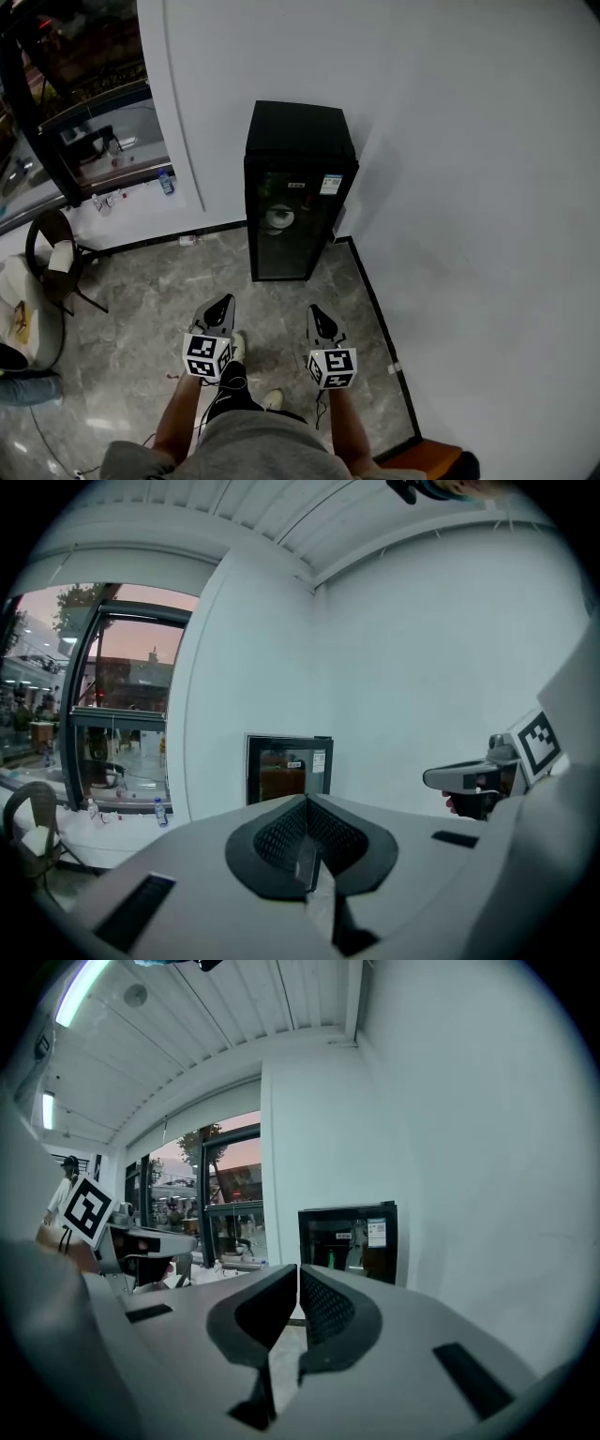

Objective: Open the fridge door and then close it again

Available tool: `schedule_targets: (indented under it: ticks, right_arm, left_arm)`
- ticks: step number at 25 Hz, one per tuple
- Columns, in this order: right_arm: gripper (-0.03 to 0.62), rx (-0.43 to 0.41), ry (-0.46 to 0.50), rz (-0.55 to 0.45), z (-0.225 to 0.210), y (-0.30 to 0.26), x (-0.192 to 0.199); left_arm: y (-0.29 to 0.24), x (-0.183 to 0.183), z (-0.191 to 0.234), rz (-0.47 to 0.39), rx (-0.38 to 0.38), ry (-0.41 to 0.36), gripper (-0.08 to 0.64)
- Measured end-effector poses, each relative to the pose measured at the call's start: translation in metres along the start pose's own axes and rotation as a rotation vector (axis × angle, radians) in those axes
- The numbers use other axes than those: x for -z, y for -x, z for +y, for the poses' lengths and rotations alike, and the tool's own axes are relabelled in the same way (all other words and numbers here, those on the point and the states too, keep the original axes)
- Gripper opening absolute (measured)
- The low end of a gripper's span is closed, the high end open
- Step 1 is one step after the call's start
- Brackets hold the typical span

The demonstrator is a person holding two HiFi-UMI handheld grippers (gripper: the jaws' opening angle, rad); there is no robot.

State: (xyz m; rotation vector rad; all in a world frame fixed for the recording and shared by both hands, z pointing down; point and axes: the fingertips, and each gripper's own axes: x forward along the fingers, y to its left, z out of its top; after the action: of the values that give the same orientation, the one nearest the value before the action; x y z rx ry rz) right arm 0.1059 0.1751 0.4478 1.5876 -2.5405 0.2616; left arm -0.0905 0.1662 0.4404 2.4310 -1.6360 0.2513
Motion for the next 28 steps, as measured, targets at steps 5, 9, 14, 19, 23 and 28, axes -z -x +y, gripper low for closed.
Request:
schedule_targets:
  ticks: [5, 9, 14, 19, 23, 28]
  right_arm:
    - [0.026, 0.006, -0.01, 0.009, -0.007, -0.033, -0.001]
    - [0.026, 0.024, -0.029, 0.003, -0.017, -0.06, 0.001]
    - [0.026, 0.048, -0.028, -0.007, -0.034, -0.11, -0.009]
    - [0.026, 0.072, -0.03, 0.002, -0.051, -0.157, -0.011]
    - [0.026, 0.075, -0.033, 0.018, -0.059, -0.192, -0.006]
    - [0.026, 0.096, -0.028, 0.036, -0.069, -0.226, 0.0]
  left_arm:
    - [-0.033, -0.003, 0.025, 0.011, -0.004, 0.004, 0.005]
    - [-0.06, -0.001, 0.042, 0.022, 0.011, 0.001, 0.005]
    - [-0.105, -0.009, 0.073, 0.031, 0.026, -0.001, 0.005]
    - [-0.157, -0.015, 0.105, 0.038, 0.03, -0.004, 0.005]
    - [-0.197, -0.01, 0.122, 0.056, 0.051, -0.002, 0.005]
    - [-0.242, 0.0, 0.138, 0.078, 0.083, -0.006, 0.005]
